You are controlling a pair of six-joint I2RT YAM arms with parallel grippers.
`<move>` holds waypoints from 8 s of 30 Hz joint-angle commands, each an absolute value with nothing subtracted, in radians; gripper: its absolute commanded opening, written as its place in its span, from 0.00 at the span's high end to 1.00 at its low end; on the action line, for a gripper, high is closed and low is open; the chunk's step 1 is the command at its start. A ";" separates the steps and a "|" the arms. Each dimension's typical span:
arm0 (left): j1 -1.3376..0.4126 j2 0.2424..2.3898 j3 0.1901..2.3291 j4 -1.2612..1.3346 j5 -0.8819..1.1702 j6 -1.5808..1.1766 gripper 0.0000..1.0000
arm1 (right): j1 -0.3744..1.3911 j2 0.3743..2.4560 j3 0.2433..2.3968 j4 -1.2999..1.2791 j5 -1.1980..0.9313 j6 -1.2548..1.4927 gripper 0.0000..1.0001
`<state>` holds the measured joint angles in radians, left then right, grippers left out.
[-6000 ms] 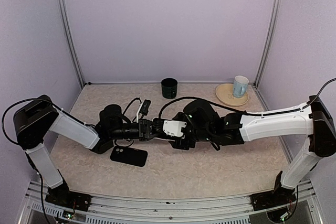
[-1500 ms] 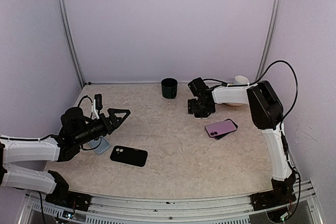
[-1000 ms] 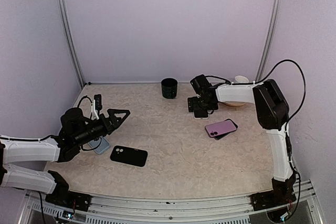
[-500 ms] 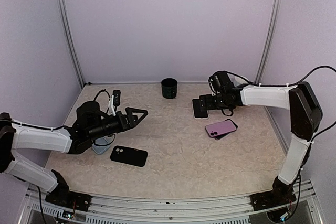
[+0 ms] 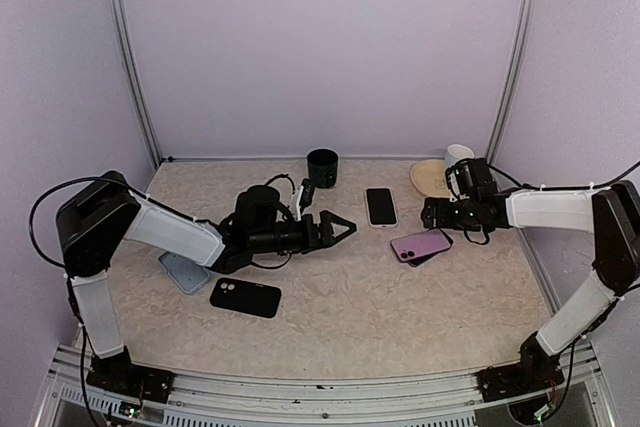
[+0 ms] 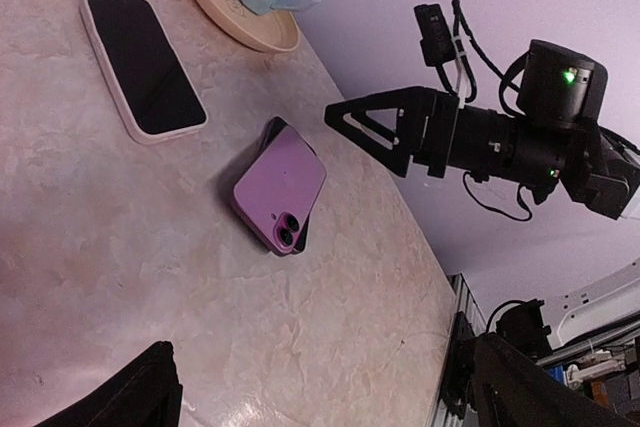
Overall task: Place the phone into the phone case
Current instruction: Move the phone to the center of the board, then pick up the phone from the phone, then pass from the left arm to the right
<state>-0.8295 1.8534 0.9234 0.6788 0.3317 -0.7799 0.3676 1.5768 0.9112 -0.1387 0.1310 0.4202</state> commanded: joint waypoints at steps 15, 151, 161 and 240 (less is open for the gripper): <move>-0.897 2.205 1.301 0.691 0.430 -0.907 0.01 | 0.191 1.544 0.747 0.153 -0.188 0.442 0.01; -0.881 2.335 1.040 1.136 0.466 -1.433 1.00 | 0.406 1.642 0.666 0.245 -0.459 0.429 0.08; -0.872 2.262 1.032 1.144 0.472 -1.384 1.00 | 0.405 1.512 0.699 0.130 -0.362 0.252 0.00; -0.856 2.203 0.990 1.104 0.505 -1.375 1.00 | 0.529 1.805 1.015 -0.200 -0.624 -0.856 0.25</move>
